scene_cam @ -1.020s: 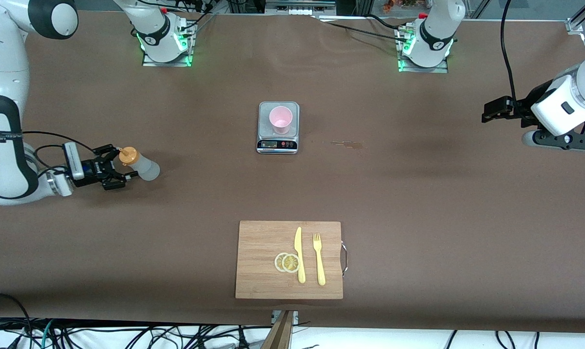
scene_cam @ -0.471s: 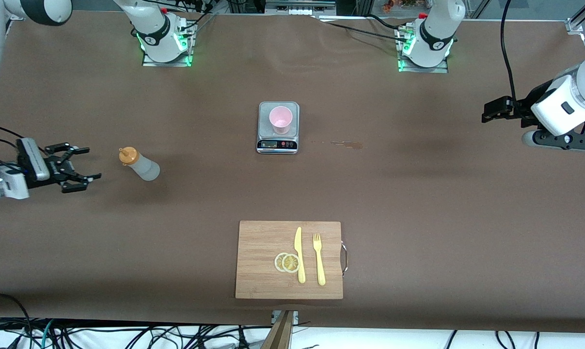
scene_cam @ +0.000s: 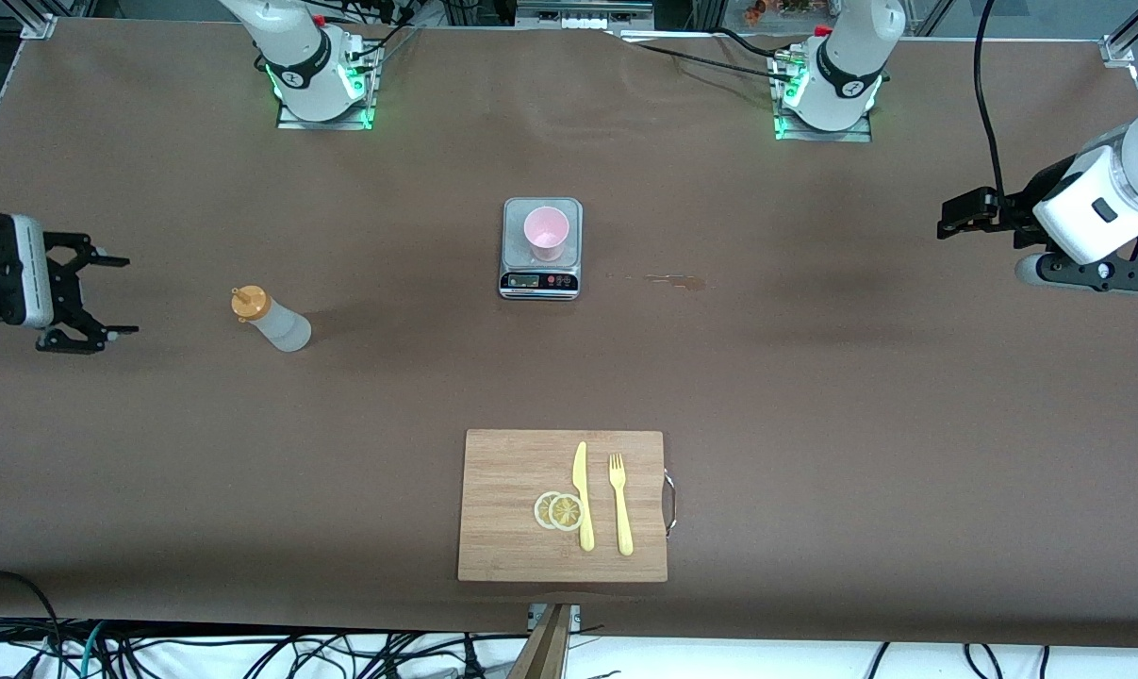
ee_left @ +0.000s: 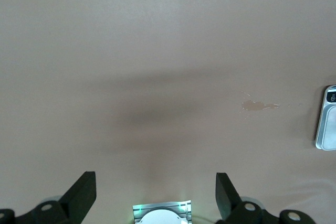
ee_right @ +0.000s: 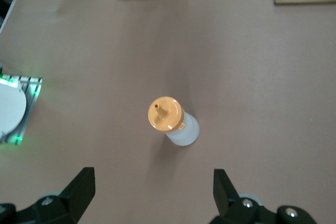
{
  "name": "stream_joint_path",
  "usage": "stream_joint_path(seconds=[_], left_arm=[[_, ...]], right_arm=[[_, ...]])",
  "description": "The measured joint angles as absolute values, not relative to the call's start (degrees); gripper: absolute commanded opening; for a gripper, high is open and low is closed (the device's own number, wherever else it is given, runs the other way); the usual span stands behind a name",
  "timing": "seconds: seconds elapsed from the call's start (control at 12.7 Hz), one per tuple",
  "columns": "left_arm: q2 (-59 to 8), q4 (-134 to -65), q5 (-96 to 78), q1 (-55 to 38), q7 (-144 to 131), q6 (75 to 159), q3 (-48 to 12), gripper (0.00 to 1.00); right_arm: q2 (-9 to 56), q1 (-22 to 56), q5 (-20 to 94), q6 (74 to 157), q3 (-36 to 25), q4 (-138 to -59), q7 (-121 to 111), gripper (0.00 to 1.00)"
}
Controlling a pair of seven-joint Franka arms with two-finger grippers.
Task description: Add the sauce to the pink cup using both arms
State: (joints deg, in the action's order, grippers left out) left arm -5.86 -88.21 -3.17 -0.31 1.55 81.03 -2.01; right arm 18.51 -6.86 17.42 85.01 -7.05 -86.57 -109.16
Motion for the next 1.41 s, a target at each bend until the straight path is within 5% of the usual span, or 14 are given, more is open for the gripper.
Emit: stream_joint_path(seconds=[0.47, 1.41], left_arm=[[-5.9, -88.2, -3.2, -0.3, 1.5, 81.0, -2.0, 1.00], [-5.9, -88.2, -3.2, -0.3, 1.5, 81.0, -2.0, 1.00]], right_arm=[[1.7, 1.1, 9.4, 86.8, -7.0, -94.4, -69.2, 1.00], [-5.1, 11.0, 0.5, 86.6, -7.2, -95.6, -20.9, 1.00]])
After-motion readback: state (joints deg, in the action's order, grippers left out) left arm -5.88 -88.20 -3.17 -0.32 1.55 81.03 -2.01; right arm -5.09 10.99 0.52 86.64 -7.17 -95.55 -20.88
